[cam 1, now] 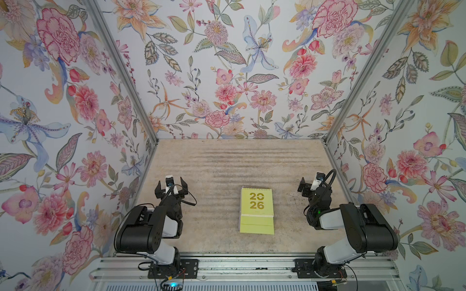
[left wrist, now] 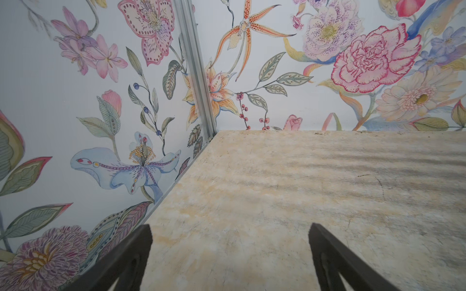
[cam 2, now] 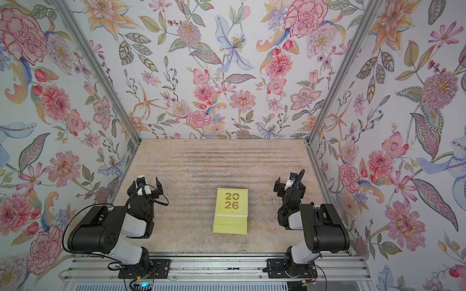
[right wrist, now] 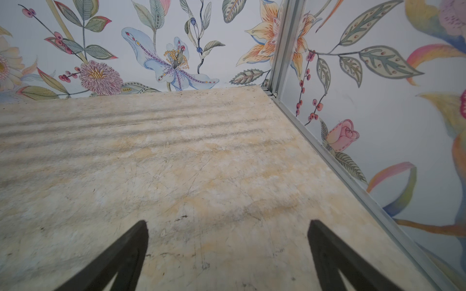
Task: Stack the calendars
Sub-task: Reset both arms
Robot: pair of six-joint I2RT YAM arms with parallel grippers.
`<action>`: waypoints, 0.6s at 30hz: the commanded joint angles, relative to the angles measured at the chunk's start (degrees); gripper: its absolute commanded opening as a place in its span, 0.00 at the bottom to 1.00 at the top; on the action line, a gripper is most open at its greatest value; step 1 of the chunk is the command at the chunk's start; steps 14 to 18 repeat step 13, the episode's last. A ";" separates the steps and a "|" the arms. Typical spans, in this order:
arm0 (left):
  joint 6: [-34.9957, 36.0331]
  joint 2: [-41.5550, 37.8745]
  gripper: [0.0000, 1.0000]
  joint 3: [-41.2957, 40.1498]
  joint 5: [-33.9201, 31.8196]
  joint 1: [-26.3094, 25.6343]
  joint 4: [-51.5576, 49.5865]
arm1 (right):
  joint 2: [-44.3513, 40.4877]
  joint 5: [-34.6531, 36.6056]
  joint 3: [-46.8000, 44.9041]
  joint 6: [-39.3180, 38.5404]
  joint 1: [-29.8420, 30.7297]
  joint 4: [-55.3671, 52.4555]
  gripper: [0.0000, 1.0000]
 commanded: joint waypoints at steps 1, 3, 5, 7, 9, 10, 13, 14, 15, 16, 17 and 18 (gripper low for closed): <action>0.96 0.02 1.00 -0.19 -2.61 -0.15 2.72 | -0.21 0.97 1.09 -1.08 0.55 -0.61 0.99; 0.96 0.02 1.00 -0.20 -2.57 -0.22 2.66 | -0.22 1.21 1.07 -1.30 0.73 -0.65 0.99; 0.96 0.02 1.00 -0.19 -2.61 -0.21 2.71 | -0.13 1.23 1.08 -1.30 0.73 -0.60 0.99; 0.96 0.02 1.00 -0.19 -2.61 -0.21 2.66 | -0.02 1.40 1.17 -1.52 0.99 -0.56 0.99; 0.96 0.07 1.00 -0.11 -2.53 -0.21 2.57 | 0.00 1.15 1.32 -1.22 0.73 -0.95 0.99; 1.05 0.02 1.00 -0.04 -2.30 -0.22 2.46 | -0.13 1.11 1.28 -1.21 0.73 -1.06 0.99; 1.66 0.02 1.00 -0.33 -0.46 -0.22 3.12 | -0.13 1.30 1.10 -1.32 0.78 -0.58 0.99; 1.66 0.02 1.00 -0.33 -0.46 -0.22 3.12 | -0.13 1.30 1.10 -1.32 0.78 -0.58 0.99; 1.66 0.02 1.00 -0.33 -0.46 -0.22 3.12 | -0.13 1.30 1.10 -1.32 0.78 -0.58 0.99; 1.66 0.02 1.00 -0.33 -0.46 -0.22 3.12 | -0.13 1.30 1.10 -1.32 0.78 -0.58 0.99; 1.66 0.02 1.00 -0.33 -0.46 -0.22 3.12 | -0.13 1.30 1.10 -1.32 0.78 -0.58 0.99; 1.66 0.02 1.00 -0.33 -0.46 -0.22 3.12 | -0.13 1.30 1.10 -1.32 0.78 -0.58 0.99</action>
